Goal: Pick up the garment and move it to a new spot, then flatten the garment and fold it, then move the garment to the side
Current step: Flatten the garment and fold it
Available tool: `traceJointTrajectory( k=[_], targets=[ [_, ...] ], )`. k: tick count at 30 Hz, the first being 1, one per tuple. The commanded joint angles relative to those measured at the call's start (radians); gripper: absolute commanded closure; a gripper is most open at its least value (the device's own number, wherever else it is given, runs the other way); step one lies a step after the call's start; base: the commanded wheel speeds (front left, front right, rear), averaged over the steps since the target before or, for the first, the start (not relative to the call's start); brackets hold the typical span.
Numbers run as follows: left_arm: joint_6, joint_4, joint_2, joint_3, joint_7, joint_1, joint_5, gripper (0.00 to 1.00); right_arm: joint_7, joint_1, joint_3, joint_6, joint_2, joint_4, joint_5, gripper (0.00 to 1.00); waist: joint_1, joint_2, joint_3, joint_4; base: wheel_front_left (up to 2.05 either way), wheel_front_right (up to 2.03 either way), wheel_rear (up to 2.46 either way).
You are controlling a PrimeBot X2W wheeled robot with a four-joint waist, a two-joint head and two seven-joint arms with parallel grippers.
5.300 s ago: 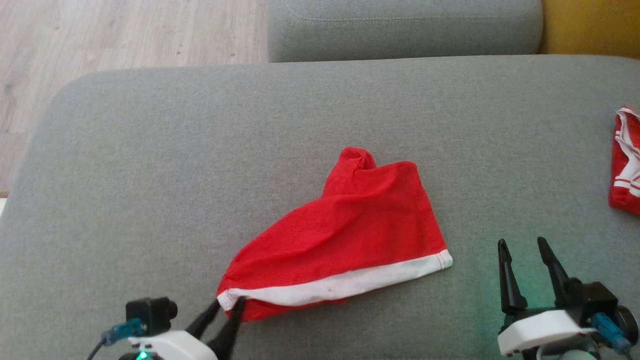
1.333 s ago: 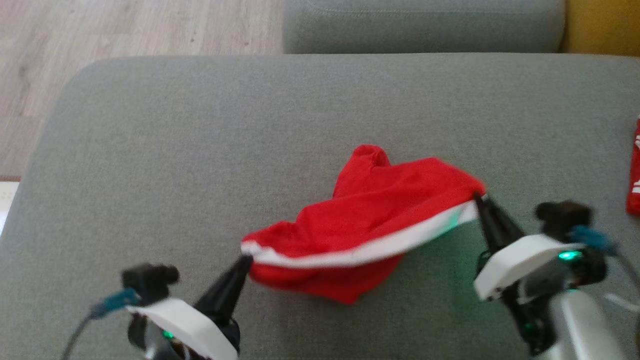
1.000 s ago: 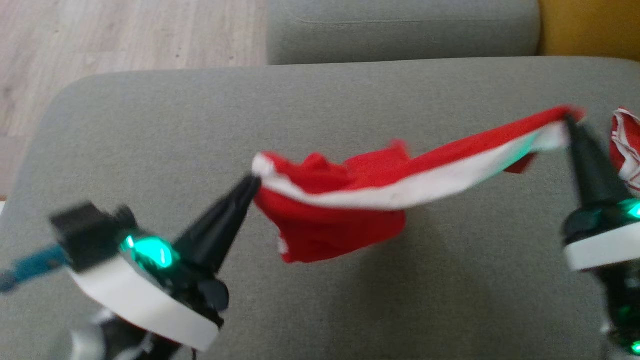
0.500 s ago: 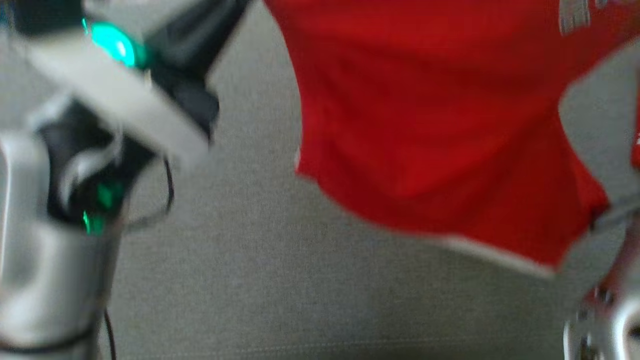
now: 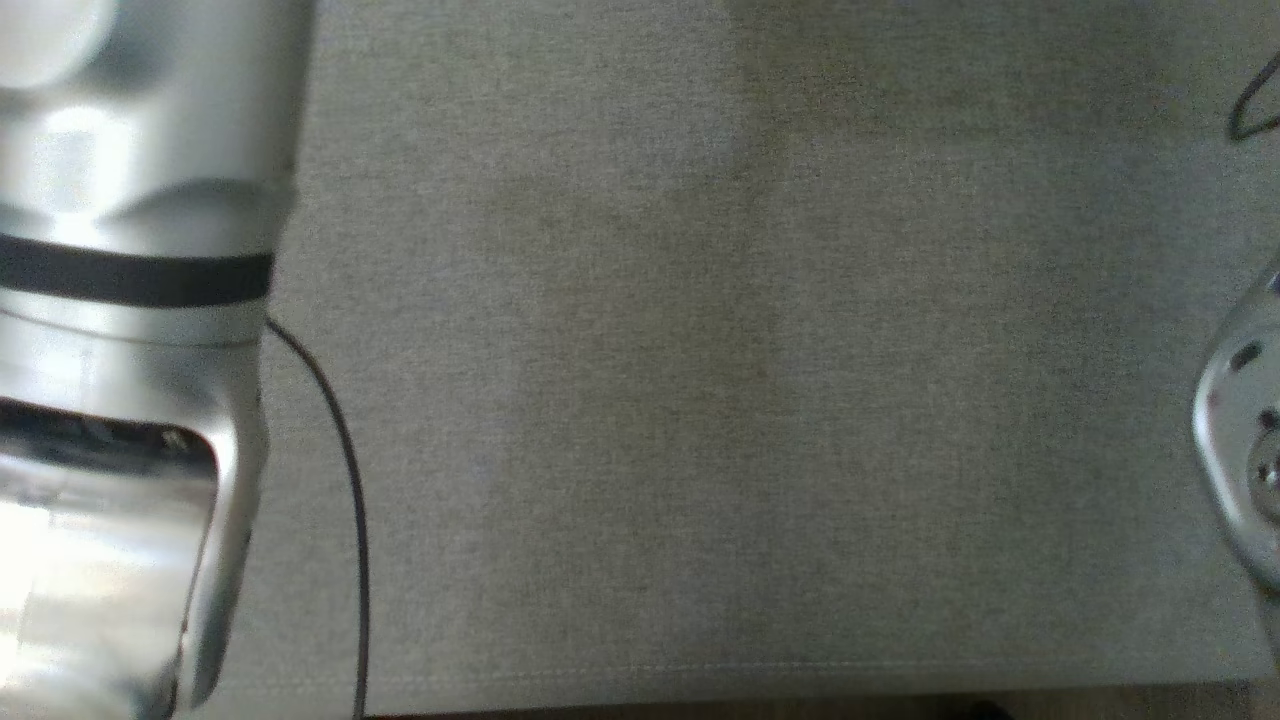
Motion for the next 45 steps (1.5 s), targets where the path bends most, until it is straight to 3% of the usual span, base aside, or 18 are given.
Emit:
traceJointTrajectory(
  k=[1,5,9,15,21,25,32,35,38,45],
  targets=[
    [-0.015,0.053,0.026,-0.013,-0.060,0.004,0.020,1.00,-0.046,0.012,0.027,-0.001,0.003,0.020,0.017,1.00,-0.0004,0.0001,0.004,-0.014,0.00,0.00,0.00],
    [-0.041,0.202,0.018,-0.051,-0.155,0.089,0.007,1.00,-0.112,0.170,0.094,-0.001,0.003,0.083,0.042,1.00,-0.0004,0.0001,-0.032,-0.038,0.00,0.00,0.00],
    [-0.060,0.251,0.030,-0.100,-0.197,0.227,0.010,1.00,-0.131,0.382,0.134,-0.001,0.003,0.081,0.068,1.00,-0.0004,0.0001,-0.072,-0.058,0.00,0.00,0.00],
    [-0.068,0.150,0.059,-0.114,-0.215,0.504,-0.044,1.00,-0.106,0.707,0.183,-0.001,-0.007,-0.074,0.105,1.00,-0.0004,0.0001,-0.134,-0.061,0.00,0.00,0.00],
    [-0.066,-0.016,0.095,-0.140,-0.214,0.796,-0.075,1.00,-0.052,1.016,0.155,-0.001,-0.018,-0.283,0.120,1.00,-0.0004,0.0001,-0.247,-0.042,0.00,0.00,0.00],
    [-0.019,-0.190,0.124,-0.158,-0.165,1.046,-0.108,1.00,0.035,1.276,0.096,-0.001,-0.008,-0.497,0.114,1.00,-0.0004,0.0001,-0.310,-0.027,0.00,0.00,0.00],
    [0.109,-0.545,0.179,-0.203,-0.058,1.396,-0.126,1.00,0.179,1.676,0.006,-0.001,0.002,-0.843,0.137,1.00,-0.0004,0.0001,-0.333,0.011,0.00,0.00,0.00],
    [0.139,-0.673,0.190,-0.218,-0.015,1.448,-0.132,1.00,0.200,1.707,-0.025,-0.001,0.002,-0.905,0.172,1.00,-0.0004,0.0001,-0.310,0.026,0.00,0.00,0.00],
    [0.142,-0.770,0.175,-0.237,0.058,1.380,-0.140,1.00,0.256,1.586,-0.034,-0.001,0.002,-0.913,0.148,1.00,-0.0004,0.0001,-0.257,0.061,0.00,0.00,0.00],
    [0.154,-0.782,0.062,-0.207,0.219,1.120,-0.276,1.00,0.454,1.171,-0.031,-0.001,-0.020,-0.739,0.064,1.00,-0.0004,0.0001,-0.144,0.134,0.00,0.00,0.00]
  ],
)
